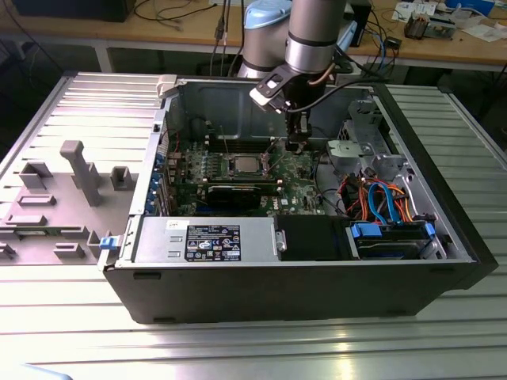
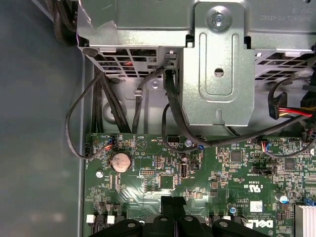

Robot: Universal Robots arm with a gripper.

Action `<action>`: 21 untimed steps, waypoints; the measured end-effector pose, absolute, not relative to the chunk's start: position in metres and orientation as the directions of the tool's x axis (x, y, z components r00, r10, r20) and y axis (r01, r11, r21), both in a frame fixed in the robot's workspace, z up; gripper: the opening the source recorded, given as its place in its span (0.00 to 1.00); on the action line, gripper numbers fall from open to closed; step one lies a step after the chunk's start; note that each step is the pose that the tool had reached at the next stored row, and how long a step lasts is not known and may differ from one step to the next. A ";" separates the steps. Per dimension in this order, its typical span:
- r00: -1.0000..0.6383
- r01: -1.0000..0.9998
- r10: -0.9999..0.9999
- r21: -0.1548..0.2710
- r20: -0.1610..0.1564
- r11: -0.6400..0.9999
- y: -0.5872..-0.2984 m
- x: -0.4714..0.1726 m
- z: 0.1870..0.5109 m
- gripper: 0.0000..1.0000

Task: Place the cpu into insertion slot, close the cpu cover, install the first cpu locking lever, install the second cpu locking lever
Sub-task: 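Close the cpu cover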

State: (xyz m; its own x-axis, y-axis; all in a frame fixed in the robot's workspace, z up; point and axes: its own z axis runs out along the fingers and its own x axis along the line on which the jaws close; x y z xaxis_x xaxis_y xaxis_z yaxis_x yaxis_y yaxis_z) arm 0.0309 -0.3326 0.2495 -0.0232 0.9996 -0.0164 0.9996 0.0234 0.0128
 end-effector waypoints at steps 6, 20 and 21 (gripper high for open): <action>-0.023 1.000 1.000 0.013 -0.016 0.023 -0.333 0.029 0.249 0.11; -0.023 1.000 1.000 0.013 -0.016 0.023 -0.333 0.023 0.249 0.11; -0.023 1.000 1.000 0.013 -0.016 0.023 -0.333 0.022 0.249 0.11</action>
State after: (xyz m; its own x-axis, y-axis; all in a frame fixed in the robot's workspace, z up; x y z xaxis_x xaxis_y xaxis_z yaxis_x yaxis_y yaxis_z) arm 0.0222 -0.3325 0.2495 -0.0231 0.9996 -0.0164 0.9996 0.0233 0.0128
